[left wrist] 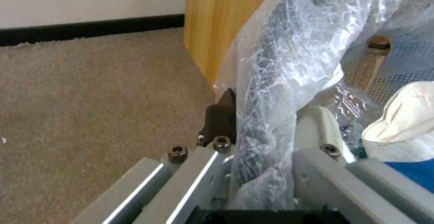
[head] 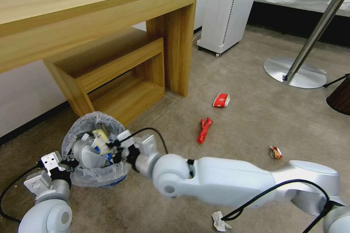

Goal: Pick up the trash bin and place the garbage on the floor into it.

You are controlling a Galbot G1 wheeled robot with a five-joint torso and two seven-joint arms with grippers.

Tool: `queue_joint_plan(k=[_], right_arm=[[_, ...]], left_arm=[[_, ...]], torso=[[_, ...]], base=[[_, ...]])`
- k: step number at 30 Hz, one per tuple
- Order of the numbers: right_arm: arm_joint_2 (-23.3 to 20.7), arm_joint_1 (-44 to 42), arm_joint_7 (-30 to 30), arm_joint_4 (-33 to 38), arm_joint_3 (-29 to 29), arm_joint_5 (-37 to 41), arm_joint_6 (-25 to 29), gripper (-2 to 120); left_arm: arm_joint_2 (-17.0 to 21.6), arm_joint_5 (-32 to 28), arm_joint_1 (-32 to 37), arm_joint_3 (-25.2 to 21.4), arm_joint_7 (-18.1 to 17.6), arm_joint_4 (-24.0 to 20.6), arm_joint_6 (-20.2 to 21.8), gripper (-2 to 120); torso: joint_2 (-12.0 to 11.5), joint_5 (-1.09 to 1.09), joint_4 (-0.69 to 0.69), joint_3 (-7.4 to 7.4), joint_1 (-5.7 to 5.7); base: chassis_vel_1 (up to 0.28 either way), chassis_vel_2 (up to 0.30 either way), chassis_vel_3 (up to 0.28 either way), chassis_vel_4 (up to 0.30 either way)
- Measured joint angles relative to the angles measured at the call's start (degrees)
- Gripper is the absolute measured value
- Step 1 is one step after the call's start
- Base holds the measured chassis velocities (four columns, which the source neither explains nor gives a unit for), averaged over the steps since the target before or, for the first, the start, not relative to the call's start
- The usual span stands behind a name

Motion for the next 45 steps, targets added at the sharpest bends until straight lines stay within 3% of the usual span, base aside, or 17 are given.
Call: queue_joint_plan(k=[7,11,13,25,31,37,39,41,43,44,45], right_arm=[[2.4,-1.1,4.7,-3.2,-0.3,1.5,-3.7,0],[2.7,-1.6,4.3,-4.8,-0.1,1.0,-3.7,0],[2.5,-1.7,3.5,-4.9,0.1,0.0,-2.9,12],[1.0,-1.7,0.0,-3.2,0.7,-2.6,-1.4,50],[0.4,-1.9,-5.6,-4.4,0.6,-10.4,3.9,75],[-3.8,-4.0,-8.2,0.1,7.3,-12.1,6.9,97],[-5.2,-4.6,-8.0,1.5,8.7,-11.6,6.9,99],[-9.4,-6.3,-6.9,4.2,12.1,-10.3,6.4,100],[-10.1,-6.6,-6.8,4.8,12.7,-10.0,6.2,100],[-14.2,-8.6,-5.8,8.3,16.1,-8.5,5.4,100],[-14.2,-8.6,-5.8,8.3,16.1,-8.5,5.4,100]], left_arm=[[-0.2,-0.1,0.0,0.1,0.2,0.3,-0.5,0],[-0.1,-0.1,0.0,0.1,0.3,0.5,-0.6,0],[0.0,-0.1,0.0,0.1,0.3,0.7,-0.6,0],[-0.7,0.3,-0.6,0.9,0.4,1.3,-0.6,0],[-0.7,0.3,-0.5,0.8,0.4,1.4,-0.6,0],[0.4,0.2,-0.8,0.4,0.2,2.3,-0.4,0],[0.6,0.1,-0.8,0.3,0.2,2.5,-0.4,0],[0.9,0.0,-0.9,0.2,0.1,2.8,-0.3,0],[1.0,0.0,-0.9,0.1,0.1,2.8,-0.3,0],[1.1,0.0,-0.9,0.1,0.1,3.1,-0.2,0],[1.1,0.0,-0.9,0.1,0.1,3.1,-0.2,0]], torso=[[0.0,0.0,0.0,0.0,0.0],[0.0,0.0,0.0,0.0,0.0],[0.0,0.01,0.0,0.0,0.0],[0.0,0.01,0.0,0.0,0.0],[0.0,0.01,0.0,0.0,0.0],[0.0,0.03,0.01,0.0,0.0],[0.0,0.03,0.02,0.0,0.0],[0.0,0.02,0.0,-0.01,0.0],[0.0,0.02,0.01,0.0,0.0],[0.0,0.04,-0.02,0.0,0.0],[0.0,0.04,-0.02,0.0,0.0]], base=[[0.0,0.0,0.0,0.0],[0.0,0.0,0.0,0.0],[0.0,0.0,0.0,0.0],[0.0,0.0,0.0,0.0],[0.0,0.0,0.0,0.0],[0.0,0.0,0.0,0.0],[0.0,0.0,0.0,0.0],[0.0,0.0,0.0,0.0],[0.0,0.0,0.0,0.0],[0.0,0.0,0.0,0.0],[0.0,0.0,0.0,0.0]])
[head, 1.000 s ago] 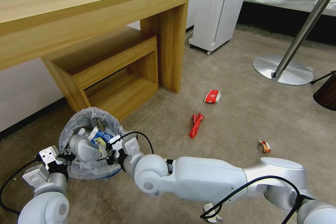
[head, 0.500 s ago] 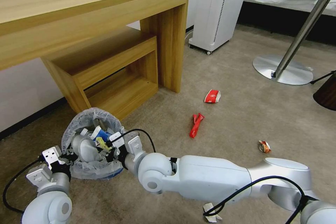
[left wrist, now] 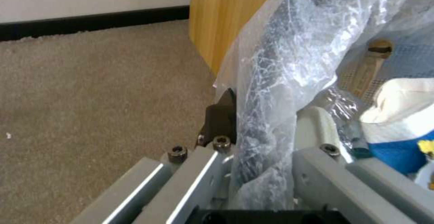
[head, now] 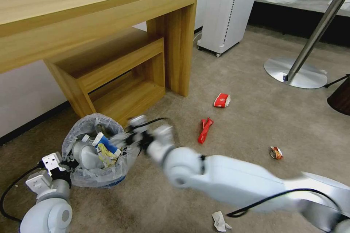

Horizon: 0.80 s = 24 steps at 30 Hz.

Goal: Pick up the trash bin and place the garbage on the floor into it.

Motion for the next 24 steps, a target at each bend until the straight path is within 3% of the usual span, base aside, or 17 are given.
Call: queue_joint_plan(k=[4,7,17,24], right_arm=[[-5.9,-2.3,1.8,4.5,3.7,2.1,-0.6,100],[-11.2,-4.8,6.6,8.4,4.9,7.9,-1.2,100],[-17.5,-16.8,22.1,12.9,13.2,18.2,-5.6,100],[-17.8,-26.3,30.2,13.0,15.6,23.4,-8.1,100]], left_arm=[[-0.1,0.2,0.3,-0.1,0.1,0.2,0.0,0],[-1.3,0.9,1.4,-1.0,0.0,-0.4,0.0,0],[-1.8,1.6,1.8,-1.5,-0.1,0.4,-0.4,0],[-2.1,2.0,1.2,-1.3,-0.1,1.5,-0.4,0]], torso=[[0.0,0.01,0.01,-0.01,0.0],[0.0,-0.01,0.03,-0.01,0.0],[0.0,-0.04,0.02,-0.01,0.0],[0.0,-0.02,0.02,-0.01,0.0]], base=[[0.0,0.0,0.0,0.0],[0.0,0.0,0.0,0.0],[0.0,0.0,0.0,0.0],[0.0,0.0,0.0,0.0]])
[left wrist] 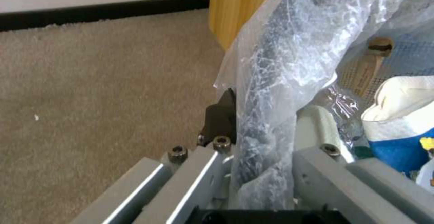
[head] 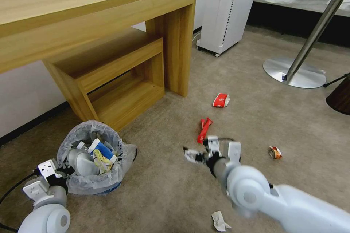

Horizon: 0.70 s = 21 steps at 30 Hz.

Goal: Pick up the trash bin and place the garbage on the floor into it.

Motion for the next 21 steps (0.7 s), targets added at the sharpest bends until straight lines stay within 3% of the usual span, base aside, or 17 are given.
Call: queue_joint_plan(k=[5,12,16,21], right_arm=[[-0.6,-5.2,5.2,-0.6,1.1,3.9,-5.5,100],[-2.4,-6.8,6.9,-1.5,-0.9,4.4,-11.8,100],[-2.2,-7.1,9.3,-1.1,-0.6,8.5,-12.9,100],[-0.8,-9.2,10.0,-3.7,0.9,7.9,-11.9,100]], left_arm=[[-0.2,0.4,-0.4,0.2,0.0,0.9,-0.2,0],[-0.2,0.4,-0.7,0.2,0.0,1.3,-0.3,0],[-0.1,0.4,-0.8,0.1,0.0,1.5,-0.4,0],[-0.2,0.4,-0.7,0.1,0.0,1.6,-0.6,0]], torso=[[0.0,0.01,-0.01,0.0,0.0],[0.0,-0.01,0.0,0.0,0.0],[0.0,-0.01,0.0,0.0,0.0],[0.0,0.0,0.0,0.0,0.0]], base=[[0.0,0.0,0.0,0.0],[0.0,0.0,0.0,0.0],[0.0,0.0,0.0,0.0],[0.0,0.0,0.0,0.0]])
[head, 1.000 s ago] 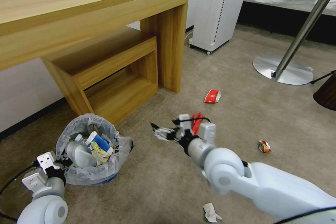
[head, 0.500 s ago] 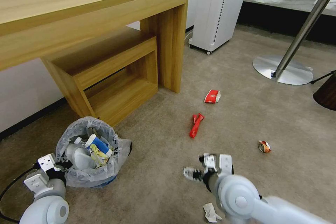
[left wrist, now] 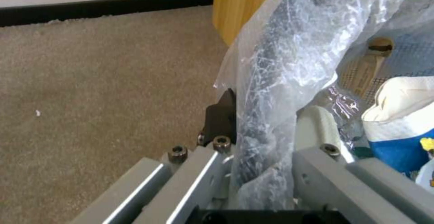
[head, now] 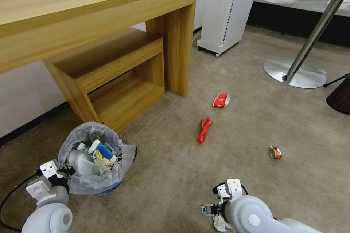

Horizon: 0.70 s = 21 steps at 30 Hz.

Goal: Pick up the trash bin and place the garbage on the floor into it.

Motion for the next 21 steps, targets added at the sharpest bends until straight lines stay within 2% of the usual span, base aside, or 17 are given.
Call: queue_joint_plan(k=[8,21], right_arm=[[2.4,-4.8,-2.0,-4.7,4.1,-3.8,2.2,100],[7.4,-7.3,-3.7,-12.9,4.4,-7.5,3.0,100]], left_arm=[[0.0,0.0,-0.2,0.1,0.0,0.2,0.0,0],[-0.4,0.4,0.0,0.2,0.0,0.2,0.0,0]], torso=[[0.0,0.0,-0.01,0.0,0.0],[0.0,0.0,0.0,0.0,0.0]], base=[[0.0,0.0,0.0,0.0],[0.0,0.0,0.0,0.0]])
